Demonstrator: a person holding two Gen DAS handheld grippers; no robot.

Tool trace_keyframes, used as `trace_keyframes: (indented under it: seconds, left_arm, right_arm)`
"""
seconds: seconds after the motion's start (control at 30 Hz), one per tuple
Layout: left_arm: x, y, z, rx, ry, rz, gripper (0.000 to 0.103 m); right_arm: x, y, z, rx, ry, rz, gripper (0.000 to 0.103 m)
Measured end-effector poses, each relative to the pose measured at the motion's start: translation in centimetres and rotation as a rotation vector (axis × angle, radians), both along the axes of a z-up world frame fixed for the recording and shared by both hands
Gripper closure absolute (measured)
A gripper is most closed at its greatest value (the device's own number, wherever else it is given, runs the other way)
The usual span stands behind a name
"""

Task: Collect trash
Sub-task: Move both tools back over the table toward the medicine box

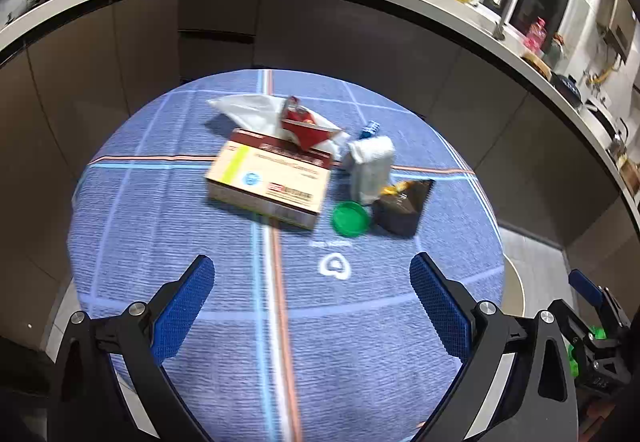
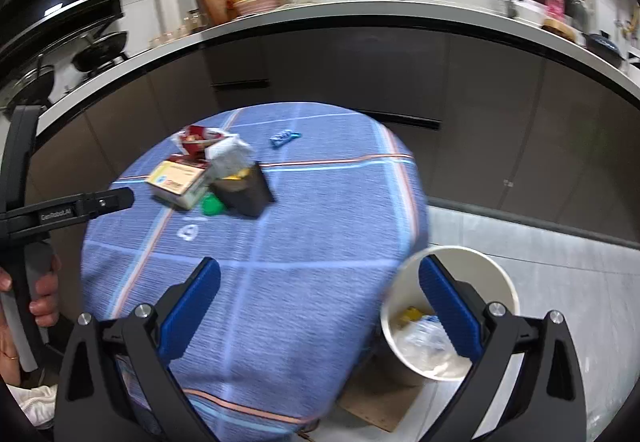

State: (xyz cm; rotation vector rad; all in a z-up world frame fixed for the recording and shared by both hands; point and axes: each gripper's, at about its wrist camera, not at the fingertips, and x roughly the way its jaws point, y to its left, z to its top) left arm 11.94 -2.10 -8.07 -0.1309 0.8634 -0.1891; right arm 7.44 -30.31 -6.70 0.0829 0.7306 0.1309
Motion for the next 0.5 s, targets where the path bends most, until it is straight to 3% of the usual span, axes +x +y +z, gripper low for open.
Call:
trace_keyframes:
  seconds: [0.27,0.5]
  left_arm:
    - [0.7,3.4,-0.8,-0.040,0.025,0.014,0.008]
    - [1.7,5.0,-1.8,-0.055,0.049,0.003,0.009]
  right_arm:
    - [3.9,4.4,-0.6,0.032,0.040,0.091,0.003]
    - [7.8,8.0,-2.5,-0.006,0.082,0.159,0.004]
